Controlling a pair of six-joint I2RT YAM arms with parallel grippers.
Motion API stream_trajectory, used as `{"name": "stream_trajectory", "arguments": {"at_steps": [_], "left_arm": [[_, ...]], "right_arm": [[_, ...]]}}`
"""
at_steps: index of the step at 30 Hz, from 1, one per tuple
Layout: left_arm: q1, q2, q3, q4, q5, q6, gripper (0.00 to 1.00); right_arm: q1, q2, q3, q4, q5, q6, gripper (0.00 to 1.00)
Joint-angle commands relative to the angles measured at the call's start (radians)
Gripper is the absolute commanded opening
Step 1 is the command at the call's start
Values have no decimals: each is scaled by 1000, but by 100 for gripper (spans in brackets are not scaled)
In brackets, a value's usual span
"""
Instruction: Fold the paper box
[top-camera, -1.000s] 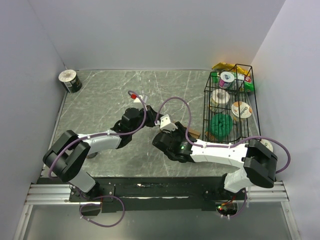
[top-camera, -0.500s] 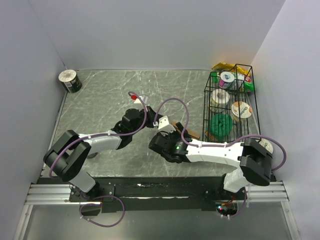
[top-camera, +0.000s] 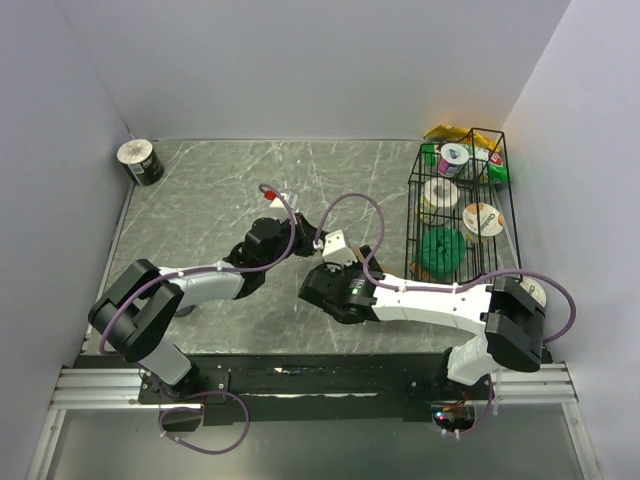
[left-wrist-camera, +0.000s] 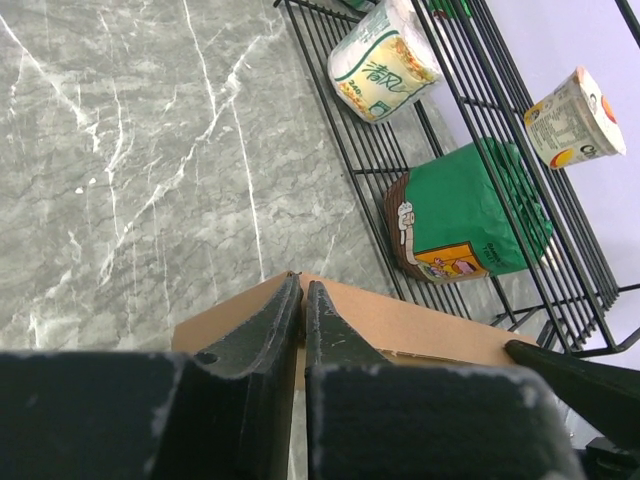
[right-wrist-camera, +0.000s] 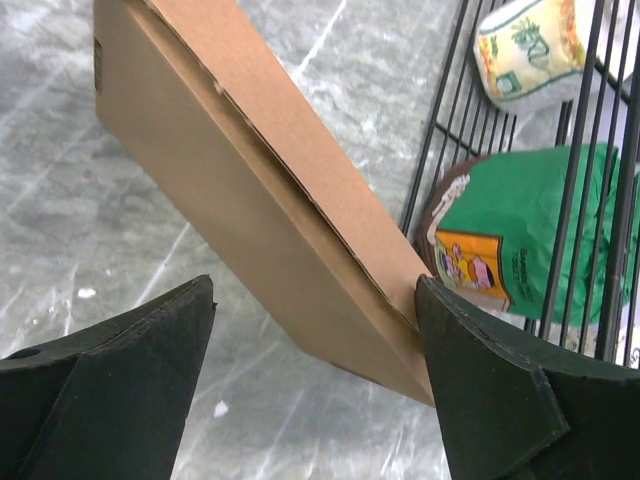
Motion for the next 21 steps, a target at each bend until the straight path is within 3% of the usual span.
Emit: {"name": "stream_trajectory", "arguments": {"at_steps": [1,6,11,14,15,21], "left_arm": [[7,50,-49,-244,-51,104,1],[-4,75,-50,-262,-71,107,1],[-4,53,-46,-264,-61,110,5],[0,8,-8,-314,-59,119,17],[3,-5,6,-328,-53,118,26],[37,-92,34,-342,14,104,58]], "right_arm": [[-1,0,27,-202,-109,137,88],[0,18,11,-236,-113,230,87],[2,30,-15,-263,-119,310,77],[0,-5,-60,-191,-136,257,70],[0,-26,-69,-141,-153,234,69],[2,-40,-89,-73,-168,152,65]]}}
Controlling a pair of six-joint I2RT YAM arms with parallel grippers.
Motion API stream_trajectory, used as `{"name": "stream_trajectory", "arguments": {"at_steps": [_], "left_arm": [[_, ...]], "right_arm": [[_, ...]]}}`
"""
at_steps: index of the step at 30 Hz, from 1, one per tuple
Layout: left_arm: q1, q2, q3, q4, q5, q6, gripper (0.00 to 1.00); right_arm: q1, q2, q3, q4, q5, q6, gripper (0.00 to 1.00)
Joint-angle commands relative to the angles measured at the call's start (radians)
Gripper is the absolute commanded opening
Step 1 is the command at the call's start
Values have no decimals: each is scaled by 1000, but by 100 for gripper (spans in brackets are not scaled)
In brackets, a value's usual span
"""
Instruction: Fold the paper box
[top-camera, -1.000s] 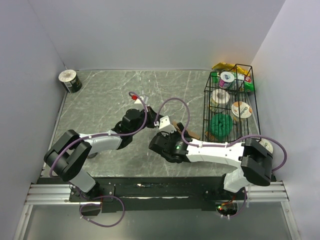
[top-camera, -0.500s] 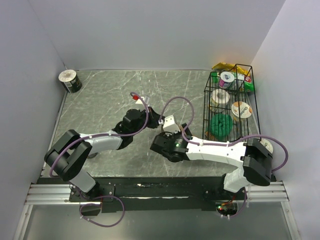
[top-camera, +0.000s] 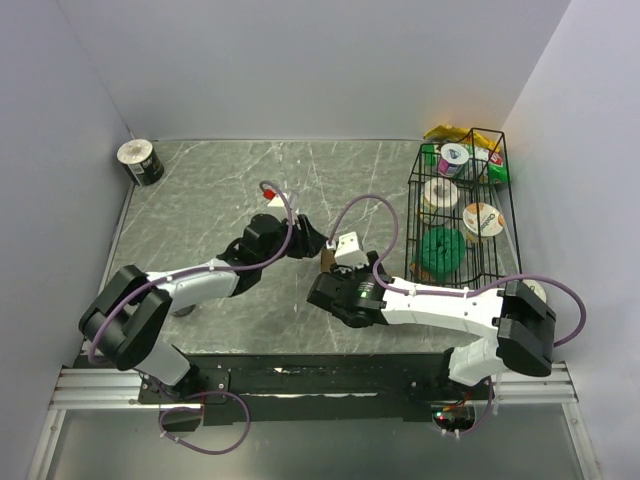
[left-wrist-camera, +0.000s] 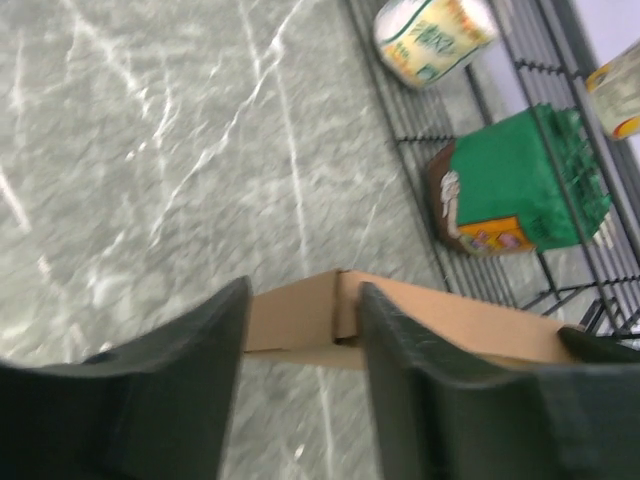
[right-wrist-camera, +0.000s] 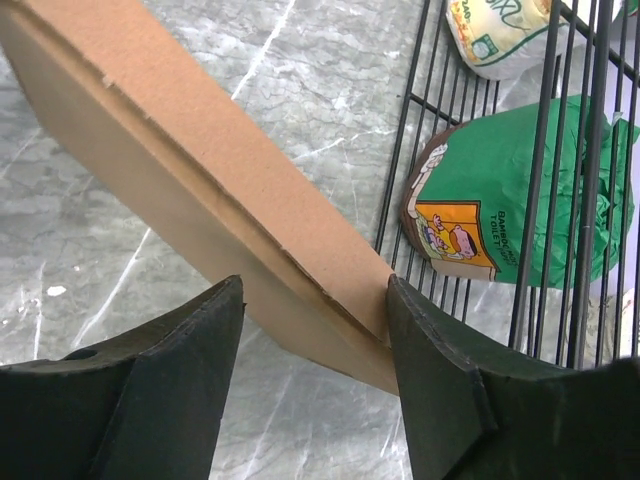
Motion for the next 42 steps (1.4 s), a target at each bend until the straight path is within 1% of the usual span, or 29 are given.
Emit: {"name": "stream_trajectory", "arguments": {"at_steps": [1,2,5,7,10,13,16,19,22,23,26,29,38,39,40,42], "left_arm": [[38,-46,11,-175,32,27,62],[47,-61,13,-170,43,23,70],[73,-81,8,-143,89,7,79],[85,-77,5,-132,126,-2,82],[92,-56,-9,-92,185,-35,82],[92,-22,-29,1,259,-89,84],[92,9,-35,75,300,-126,86],[92,29,-30,91,317,-132,86],[92,43,-30,75,316,-120,79],[92,49,-36,78,314,-120,75],[92,69,-53,121,320,-138,68],[92,93,-60,161,325,-160,65],[96,110,-44,186,302,-186,64],[101,109,-46,195,298,-201,66],[102,101,-55,203,290,-209,72],[109,93,-61,221,281,-229,75]], "right_arm": [[0,22,-48,18,-193,10,64],[0,28,-47,20,-193,8,64],[-2,33,-48,34,-199,-1,64],[-2,32,-50,37,-201,-3,63],[-2,25,-54,37,-201,-1,63],[0,25,-54,39,-205,0,63],[0,33,-48,29,-207,6,63],[-2,33,-48,26,-207,5,63],[0,32,-47,25,-205,6,63],[0,32,-47,25,-204,6,63],[-2,35,-48,31,-207,2,63],[-2,45,-44,29,-209,-1,63],[0,55,-42,29,-210,0,62],[0,55,-44,31,-210,0,62],[-2,53,-44,32,-212,0,62],[0,55,-44,31,-215,2,62]]}}
